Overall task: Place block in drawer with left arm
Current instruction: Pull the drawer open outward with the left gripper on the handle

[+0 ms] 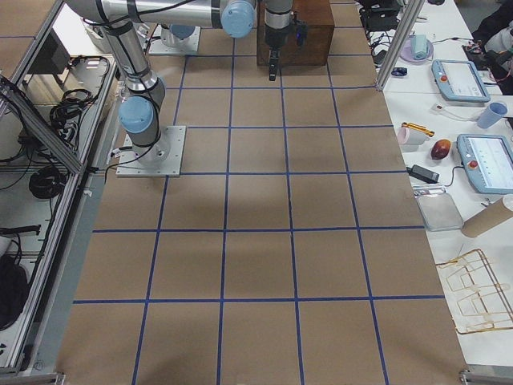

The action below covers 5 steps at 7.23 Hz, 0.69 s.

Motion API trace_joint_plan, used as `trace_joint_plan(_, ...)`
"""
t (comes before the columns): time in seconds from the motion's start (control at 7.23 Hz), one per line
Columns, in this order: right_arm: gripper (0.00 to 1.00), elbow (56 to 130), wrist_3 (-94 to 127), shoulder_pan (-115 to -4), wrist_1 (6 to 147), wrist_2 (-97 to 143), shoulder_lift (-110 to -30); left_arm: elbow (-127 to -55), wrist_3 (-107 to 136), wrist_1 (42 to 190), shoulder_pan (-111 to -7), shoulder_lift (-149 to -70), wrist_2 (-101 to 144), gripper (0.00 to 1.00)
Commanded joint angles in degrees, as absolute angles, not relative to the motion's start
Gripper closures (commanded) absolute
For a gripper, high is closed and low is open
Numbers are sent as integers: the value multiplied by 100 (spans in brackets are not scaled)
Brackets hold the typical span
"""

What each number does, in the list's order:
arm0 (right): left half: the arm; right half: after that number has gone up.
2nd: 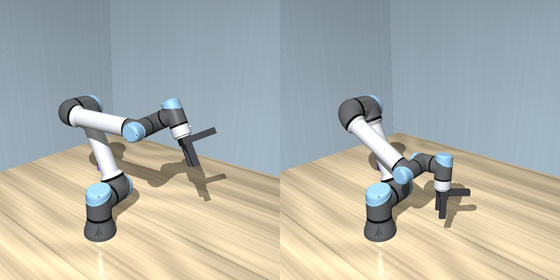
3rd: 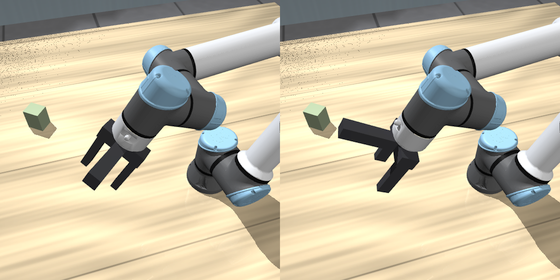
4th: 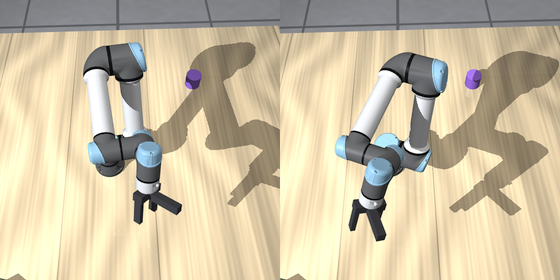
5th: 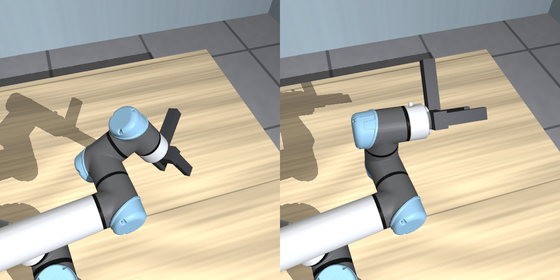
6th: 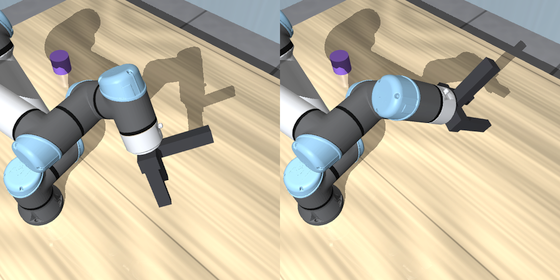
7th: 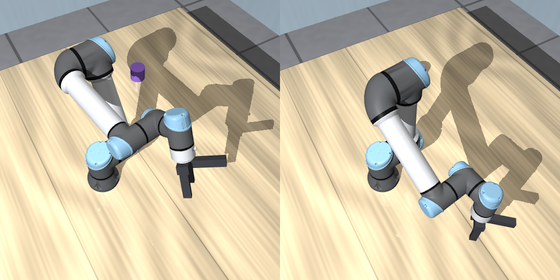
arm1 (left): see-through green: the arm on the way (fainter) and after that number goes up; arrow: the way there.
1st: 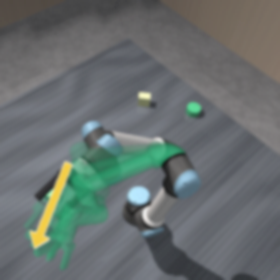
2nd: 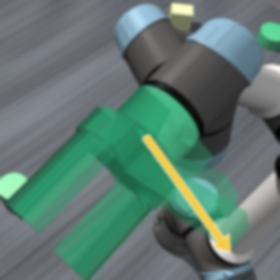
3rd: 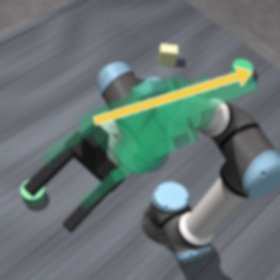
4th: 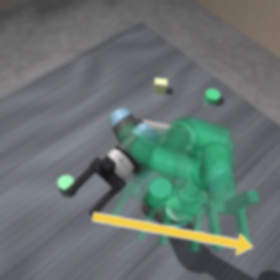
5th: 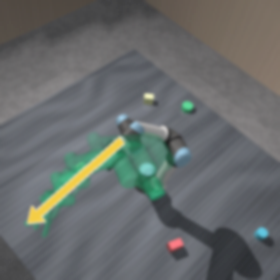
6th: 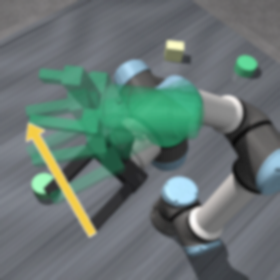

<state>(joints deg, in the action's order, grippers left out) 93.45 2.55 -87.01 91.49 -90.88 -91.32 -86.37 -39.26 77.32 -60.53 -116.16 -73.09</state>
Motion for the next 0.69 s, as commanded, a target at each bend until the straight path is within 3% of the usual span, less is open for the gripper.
trace_joint_plan(0.0, 0, 9343, 255, -8701, 9149, -9088, -9132, -8613, -4121, 7717, -6038, -11610, -7321, 0)
trace_joint_plan(0.55, 0, 9343, 255, -8701, 9149, -9088, -9132, -8473, -4394, 7708, -6021, -11637, -7592, 2)
